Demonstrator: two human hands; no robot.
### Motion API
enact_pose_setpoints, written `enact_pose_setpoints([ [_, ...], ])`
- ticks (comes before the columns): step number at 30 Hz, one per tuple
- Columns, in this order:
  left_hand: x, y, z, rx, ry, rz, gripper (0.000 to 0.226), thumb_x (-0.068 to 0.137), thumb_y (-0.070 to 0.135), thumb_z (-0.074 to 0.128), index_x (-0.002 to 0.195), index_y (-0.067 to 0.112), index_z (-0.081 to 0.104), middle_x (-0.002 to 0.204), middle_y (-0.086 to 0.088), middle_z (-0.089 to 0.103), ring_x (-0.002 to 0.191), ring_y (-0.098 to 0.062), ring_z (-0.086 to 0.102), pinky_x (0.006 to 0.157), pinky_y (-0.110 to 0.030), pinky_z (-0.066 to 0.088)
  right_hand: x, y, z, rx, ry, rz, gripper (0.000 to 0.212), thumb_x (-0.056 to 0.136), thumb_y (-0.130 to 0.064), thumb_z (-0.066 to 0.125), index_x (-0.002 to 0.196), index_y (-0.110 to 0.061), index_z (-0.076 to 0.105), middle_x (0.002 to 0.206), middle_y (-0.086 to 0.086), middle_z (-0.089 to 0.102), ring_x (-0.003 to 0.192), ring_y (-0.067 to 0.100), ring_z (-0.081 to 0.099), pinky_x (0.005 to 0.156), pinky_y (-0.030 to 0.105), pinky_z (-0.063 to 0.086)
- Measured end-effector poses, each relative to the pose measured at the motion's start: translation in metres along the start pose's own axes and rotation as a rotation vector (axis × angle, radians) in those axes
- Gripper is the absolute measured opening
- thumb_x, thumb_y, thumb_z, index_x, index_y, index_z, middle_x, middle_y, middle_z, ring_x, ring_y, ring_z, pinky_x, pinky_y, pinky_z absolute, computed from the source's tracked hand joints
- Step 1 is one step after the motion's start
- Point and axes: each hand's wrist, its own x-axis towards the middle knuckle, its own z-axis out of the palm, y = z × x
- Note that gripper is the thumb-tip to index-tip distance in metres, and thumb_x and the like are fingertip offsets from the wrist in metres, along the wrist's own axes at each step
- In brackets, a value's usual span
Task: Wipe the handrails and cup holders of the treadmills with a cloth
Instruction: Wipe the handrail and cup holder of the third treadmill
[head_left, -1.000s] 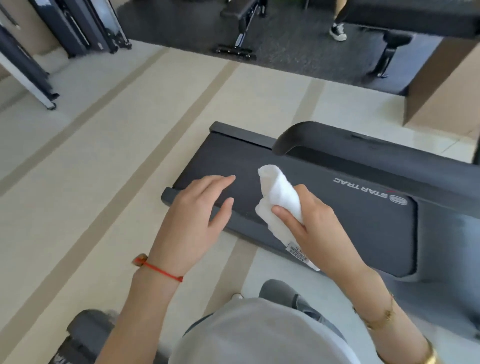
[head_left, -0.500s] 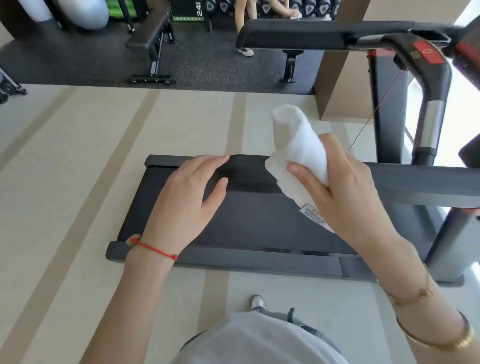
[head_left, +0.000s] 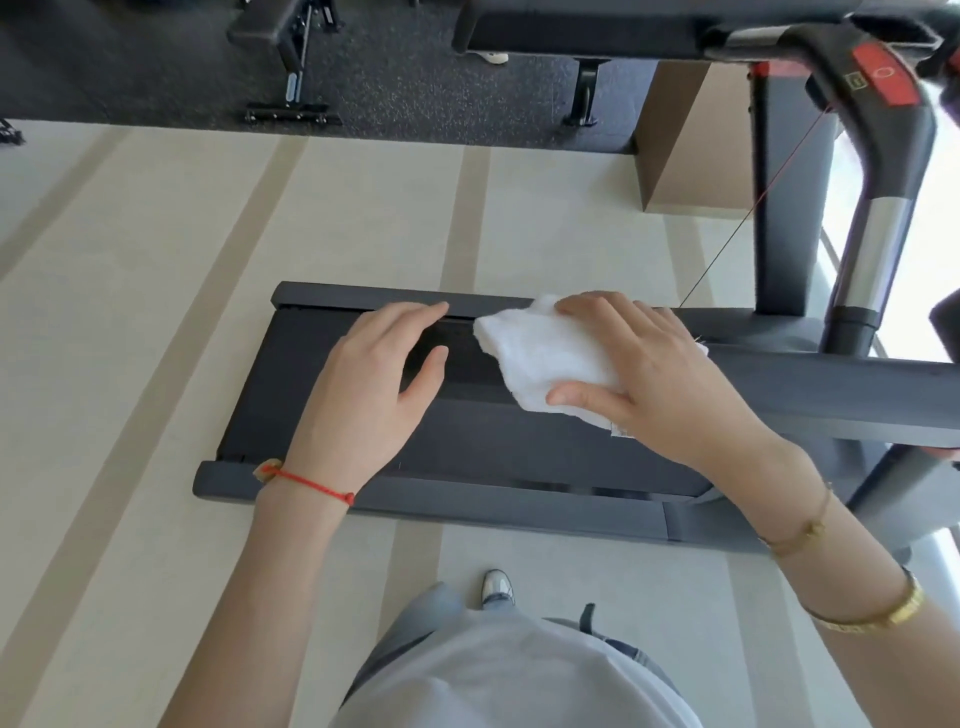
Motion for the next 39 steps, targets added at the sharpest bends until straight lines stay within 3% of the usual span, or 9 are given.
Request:
enact_pose_setpoints([
  [4, 0.008, -0.008, 0.004, 0.001, -0.015, -0.024, 0.035, 0.099, 0.018, 0.054, 0.134, 0.015, 0.058, 0.129, 0.002, 0.060, 0.119, -0.017, 0.055, 0.101, -0.040, 0.047, 0.012, -0.003, 0.013, -0.088, -0.031, -0.019, 0.073, 0.092, -0.066, 0.030, 0.138, -0.012, 0.047, 0.139, 0.003, 0.050, 0.120, 0.024, 0.050, 0.102, 0.031, 0.031],
  [9, 0.014, -0.018, 0.004, 0.000, -0.031, -0.043, 0.035, 0.099, 0.015, 0.051, 0.133, 0.012, 0.059, 0.129, 0.000, 0.061, 0.118, -0.020, 0.056, 0.101, -0.041, 0.046, 0.038, -0.016, 0.023, -0.185, 0.009, -0.026, 0.062, 0.099, -0.054, 0.030, 0.128, -0.007, 0.057, 0.134, 0.008, 0.056, 0.130, 0.028, 0.046, 0.113, 0.039, 0.030],
  [16, 0.020, -0.020, 0.008, -0.014, -0.117, -0.026, 0.034, 0.102, 0.019, 0.045, 0.133, 0.013, 0.059, 0.129, 0.002, 0.061, 0.120, -0.014, 0.054, 0.105, -0.033, 0.044, 0.020, -0.001, 0.019, -0.172, 0.082, 0.054, 0.049, 0.103, -0.042, 0.035, 0.144, -0.018, 0.046, 0.103, 0.003, 0.063, 0.101, 0.028, 0.059, 0.098, 0.039, 0.041],
  [19, 0.019, -0.022, 0.010, -0.023, -0.135, -0.032, 0.035, 0.102, 0.021, 0.043, 0.134, 0.014, 0.058, 0.129, 0.002, 0.061, 0.119, -0.012, 0.053, 0.104, -0.029, 0.043, 0.035, -0.012, 0.023, -0.154, 0.026, 0.038, 0.048, 0.102, -0.036, 0.028, 0.143, -0.022, 0.046, 0.127, 0.005, 0.061, 0.121, 0.028, 0.054, 0.106, 0.041, 0.036],
  [21, 0.018, -0.023, 0.010, -0.043, -0.133, -0.037, 0.034, 0.102, 0.021, 0.044, 0.132, 0.014, 0.059, 0.125, 0.004, 0.062, 0.116, -0.012, 0.054, 0.101, -0.030, 0.044, 0.047, -0.028, 0.031, -0.095, -0.008, 0.004, 0.049, 0.100, -0.030, 0.028, 0.146, -0.026, 0.041, 0.138, -0.001, 0.056, 0.123, 0.022, 0.054, 0.101, 0.038, 0.040],
  [24, 0.018, -0.025, 0.009, -0.067, -0.136, -0.064, 0.036, 0.101, 0.026, 0.044, 0.132, 0.015, 0.058, 0.126, 0.005, 0.061, 0.117, -0.010, 0.053, 0.101, -0.030, 0.045, 0.053, -0.031, 0.035, -0.081, -0.035, 0.012, 0.046, 0.100, -0.034, 0.026, 0.142, -0.032, 0.046, 0.114, -0.007, 0.064, 0.102, 0.020, 0.060, 0.084, 0.037, 0.045],
  [30, 0.017, -0.028, 0.009, -0.063, -0.160, -0.090, 0.041, 0.102, 0.034, 0.040, 0.136, 0.017, 0.056, 0.132, 0.006, 0.059, 0.124, -0.007, 0.050, 0.105, -0.018, 0.035, 0.029, 0.009, 0.023, -0.208, 0.030, 0.232, 0.061, 0.094, -0.065, 0.018, 0.097, -0.023, 0.063, 0.078, -0.002, 0.060, 0.079, 0.025, 0.059, 0.060, 0.031, 0.035],
  [33, 0.018, -0.029, 0.009, -0.068, -0.175, -0.086, 0.043, 0.101, 0.036, 0.039, 0.136, 0.017, 0.056, 0.132, 0.005, 0.059, 0.124, -0.007, 0.049, 0.104, -0.018, 0.036, 0.049, -0.010, 0.035, -0.233, 0.035, 0.188, 0.061, 0.094, -0.064, 0.018, 0.088, -0.022, 0.062, 0.066, -0.003, 0.052, 0.068, 0.026, 0.058, 0.057, 0.029, 0.029],
  [39, 0.018, -0.032, 0.007, -0.070, -0.193, -0.082, 0.043, 0.101, 0.036, 0.040, 0.137, 0.017, 0.055, 0.133, 0.005, 0.058, 0.125, -0.008, 0.048, 0.105, -0.019, 0.036, 0.049, -0.017, 0.043, -0.212, 0.102, 0.137, 0.052, 0.097, -0.058, 0.028, 0.088, -0.020, 0.063, 0.068, -0.002, 0.057, 0.066, 0.024, 0.056, 0.060, 0.031, 0.034],
])
